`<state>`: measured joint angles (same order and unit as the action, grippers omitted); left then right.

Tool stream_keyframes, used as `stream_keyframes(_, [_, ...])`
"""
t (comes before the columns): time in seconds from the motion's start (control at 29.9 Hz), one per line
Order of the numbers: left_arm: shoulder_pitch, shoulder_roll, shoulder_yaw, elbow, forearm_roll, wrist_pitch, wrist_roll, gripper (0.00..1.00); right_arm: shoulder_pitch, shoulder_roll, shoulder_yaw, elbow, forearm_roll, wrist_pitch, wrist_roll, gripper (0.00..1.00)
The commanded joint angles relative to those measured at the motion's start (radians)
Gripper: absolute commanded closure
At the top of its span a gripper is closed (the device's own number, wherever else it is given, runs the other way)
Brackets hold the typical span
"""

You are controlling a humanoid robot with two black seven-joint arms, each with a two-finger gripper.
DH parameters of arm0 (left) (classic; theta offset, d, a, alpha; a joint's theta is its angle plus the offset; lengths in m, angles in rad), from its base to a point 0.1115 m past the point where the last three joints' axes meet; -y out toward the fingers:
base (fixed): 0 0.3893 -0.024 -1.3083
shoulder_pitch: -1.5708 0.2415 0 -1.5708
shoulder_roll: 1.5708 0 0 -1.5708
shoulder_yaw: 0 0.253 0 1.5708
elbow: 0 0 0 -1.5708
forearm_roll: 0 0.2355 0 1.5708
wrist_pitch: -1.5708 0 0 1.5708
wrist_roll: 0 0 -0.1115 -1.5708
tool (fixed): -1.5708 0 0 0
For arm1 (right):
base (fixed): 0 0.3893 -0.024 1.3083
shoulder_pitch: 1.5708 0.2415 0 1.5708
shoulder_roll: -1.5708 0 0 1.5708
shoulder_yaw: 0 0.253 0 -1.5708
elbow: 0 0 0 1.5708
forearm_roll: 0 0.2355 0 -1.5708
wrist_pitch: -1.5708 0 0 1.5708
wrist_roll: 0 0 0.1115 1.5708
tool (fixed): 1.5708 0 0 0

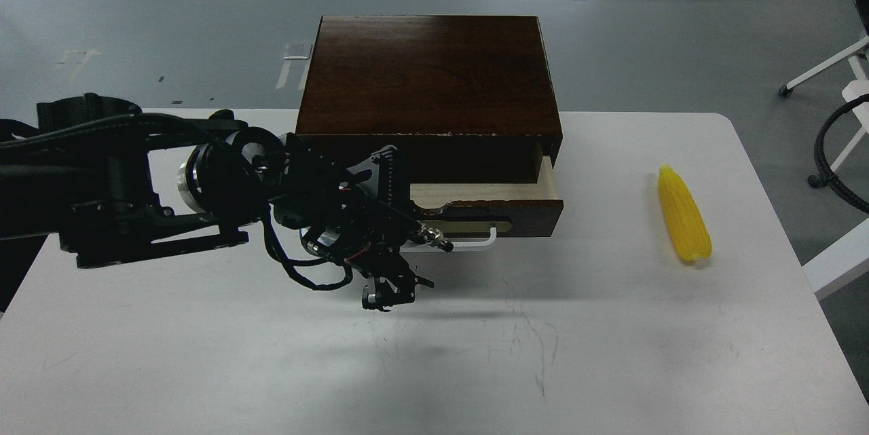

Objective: Put corn in drawer with both arms

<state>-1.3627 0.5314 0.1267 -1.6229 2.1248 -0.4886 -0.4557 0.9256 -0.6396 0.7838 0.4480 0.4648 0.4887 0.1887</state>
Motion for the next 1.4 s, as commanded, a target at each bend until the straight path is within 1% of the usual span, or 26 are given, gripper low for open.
stream_keyframes(0.0, [0.001,0.002,-0.001,-0.002,-0.002,0.0,-0.003,0.43,0.001,0.0,0.0,0.0,0.0,0.0,0.0,0.0])
stream_keyframes(0.1, [0.001,0.005,-0.002,0.0,-0.002,0.0,-0.001,0.43,0.001,0.0,0.0,0.0,0.0,0.0,0.0,0.0])
stream_keyframes(0.17, [0.001,0.007,-0.002,0.002,-0.002,0.0,-0.001,0.41,0.001,-0.002,0.0,0.0,0.0,0.0,0.0,0.0])
stream_keyframes(0.2, [0.001,0.007,-0.002,0.002,-0.002,0.0,0.0,0.37,0.001,-0.002,0.0,0.0,0.0,0.0,0.0,0.0])
stream_keyframes(0.27, [0.001,0.008,-0.002,0.003,-0.003,0.0,0.0,0.37,0.001,-0.002,0.0,0.001,0.0,0.0,0.0,0.0])
stream_keyframes(0.37, [0.001,0.01,-0.002,0.003,-0.005,0.0,0.002,0.29,0.001,0.0,0.0,0.0,0.0,0.0,0.0,0.0])
stream_keyframes(0.4, [0.001,0.012,-0.002,0.003,-0.005,0.0,0.002,0.21,0.001,0.0,0.0,0.001,0.0,0.0,0.0,0.0])
stream_keyframes(0.47, [0.001,0.012,-0.004,0.003,-0.008,0.0,0.002,0.12,0.001,0.0,0.0,0.001,0.0,0.0,0.0,0.0])
stream_keyframes(0.63, [0.001,0.015,-0.019,0.005,-0.019,0.0,0.002,0.04,0.001,-0.002,0.0,0.0,0.0,0.0,0.0,0.0])
stream_keyframes(1.24, [-0.001,0.018,-0.065,0.008,-0.042,0.0,0.003,0.03,0.001,-0.002,0.0,0.0,0.0,0.0,0.0,0.0])
stream_keyframes(1.3, [-0.003,0.028,-0.104,0.008,-0.061,0.0,-0.001,0.03,0.001,-0.002,0.0,0.001,0.0,0.0,0.0,0.0])
stream_keyframes(1.37, [-0.012,0.038,-0.182,0.008,-0.141,0.0,-0.001,0.03,0.009,-0.003,-0.003,0.003,0.0,0.0,0.0,0.0])
